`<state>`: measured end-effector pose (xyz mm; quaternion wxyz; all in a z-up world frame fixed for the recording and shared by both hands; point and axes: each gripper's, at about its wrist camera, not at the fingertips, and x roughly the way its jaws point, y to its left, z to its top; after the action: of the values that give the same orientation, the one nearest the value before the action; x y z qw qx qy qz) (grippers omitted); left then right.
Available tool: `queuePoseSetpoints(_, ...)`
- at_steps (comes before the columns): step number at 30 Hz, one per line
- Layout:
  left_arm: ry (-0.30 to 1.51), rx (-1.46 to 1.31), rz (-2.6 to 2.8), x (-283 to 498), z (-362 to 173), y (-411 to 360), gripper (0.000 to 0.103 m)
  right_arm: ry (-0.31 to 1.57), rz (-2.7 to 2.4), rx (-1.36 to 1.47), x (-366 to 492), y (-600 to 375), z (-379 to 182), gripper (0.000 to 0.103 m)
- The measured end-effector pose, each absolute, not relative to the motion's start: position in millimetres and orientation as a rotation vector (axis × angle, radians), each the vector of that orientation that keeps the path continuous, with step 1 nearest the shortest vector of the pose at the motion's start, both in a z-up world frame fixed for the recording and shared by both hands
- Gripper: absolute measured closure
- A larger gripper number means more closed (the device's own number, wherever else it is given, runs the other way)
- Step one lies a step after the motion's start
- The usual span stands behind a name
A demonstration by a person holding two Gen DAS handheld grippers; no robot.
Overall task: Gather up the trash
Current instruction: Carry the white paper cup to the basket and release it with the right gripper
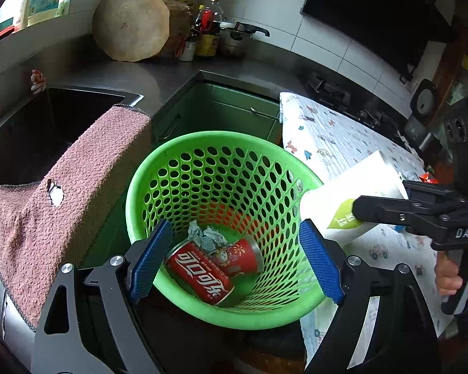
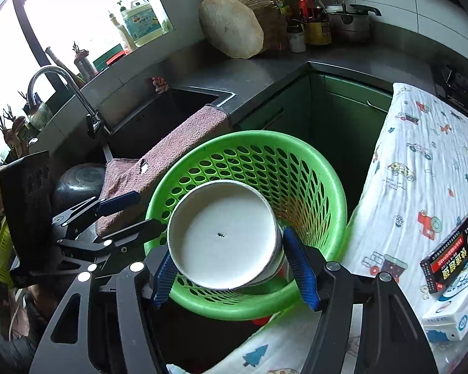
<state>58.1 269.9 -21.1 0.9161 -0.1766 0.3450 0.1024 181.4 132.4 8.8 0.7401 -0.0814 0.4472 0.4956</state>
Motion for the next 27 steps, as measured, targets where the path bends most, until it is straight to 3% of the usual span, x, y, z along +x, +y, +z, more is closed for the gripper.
queuePoseSetpoints(2, 0.697, -0.362, 0.214, 54, -17, 270, 0.02, 0.982, 1.096, -0.162, 182, 137, 6, 0.036)
queuePoseSetpoints(4, 0.686, -0.357, 0.22, 51, -13, 270, 0.019, 0.965, 1.096, -0.137, 181, 135, 7, 0.025)
queuePoseSetpoints(18, 0.676, -0.301, 0.145, 72, 4, 229, 0.017, 0.866, 0.886, -0.14, 195, -4, 25, 0.022)
queuePoseSetpoints(27, 0.712, -0.259, 0.033, 110, 4, 174, 0.016, 0.906, 0.71, -0.104, 219, -119, 3, 0.022)
